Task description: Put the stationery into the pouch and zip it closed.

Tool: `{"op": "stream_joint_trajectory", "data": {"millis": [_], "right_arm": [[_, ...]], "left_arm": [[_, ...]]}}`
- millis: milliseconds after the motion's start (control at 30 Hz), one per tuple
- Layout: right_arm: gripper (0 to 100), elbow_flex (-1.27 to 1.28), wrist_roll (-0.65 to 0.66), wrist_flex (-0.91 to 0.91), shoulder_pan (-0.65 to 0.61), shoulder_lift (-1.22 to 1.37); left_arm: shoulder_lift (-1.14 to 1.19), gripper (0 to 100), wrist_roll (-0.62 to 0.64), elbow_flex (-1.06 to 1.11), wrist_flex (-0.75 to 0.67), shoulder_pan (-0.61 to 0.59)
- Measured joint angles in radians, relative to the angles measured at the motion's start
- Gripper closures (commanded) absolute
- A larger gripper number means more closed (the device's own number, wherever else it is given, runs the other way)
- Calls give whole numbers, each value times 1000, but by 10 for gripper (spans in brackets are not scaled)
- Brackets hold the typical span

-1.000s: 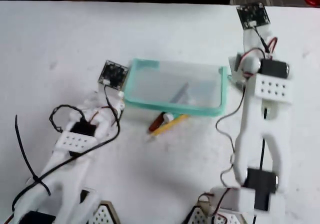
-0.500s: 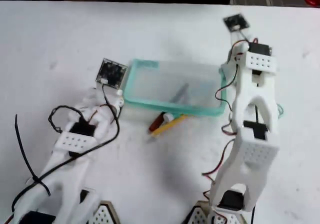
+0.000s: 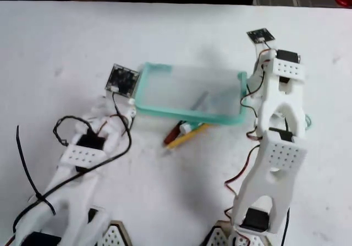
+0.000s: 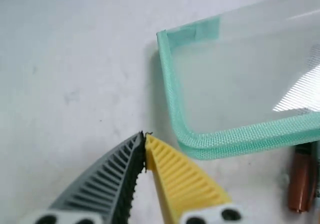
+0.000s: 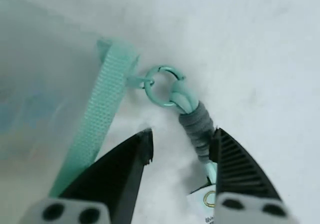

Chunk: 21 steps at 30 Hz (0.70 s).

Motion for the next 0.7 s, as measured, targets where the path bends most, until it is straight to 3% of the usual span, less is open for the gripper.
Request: {"op": "stream_joint_trajectory", "data": {"millis": [367,433,533,700], "right_arm": [[816,-58,0,-77,-9,110],[844,-97,0,-77,-5,144],[977,-147,0,-75,3,187],[985,-212,0,-77,31,227]], "left_arm": [[0,976,0,0,-2,0],[0,976,0,0,-2,0],[0,976,0,0,-2,0],[0,976,0,0,-2,0]]}}
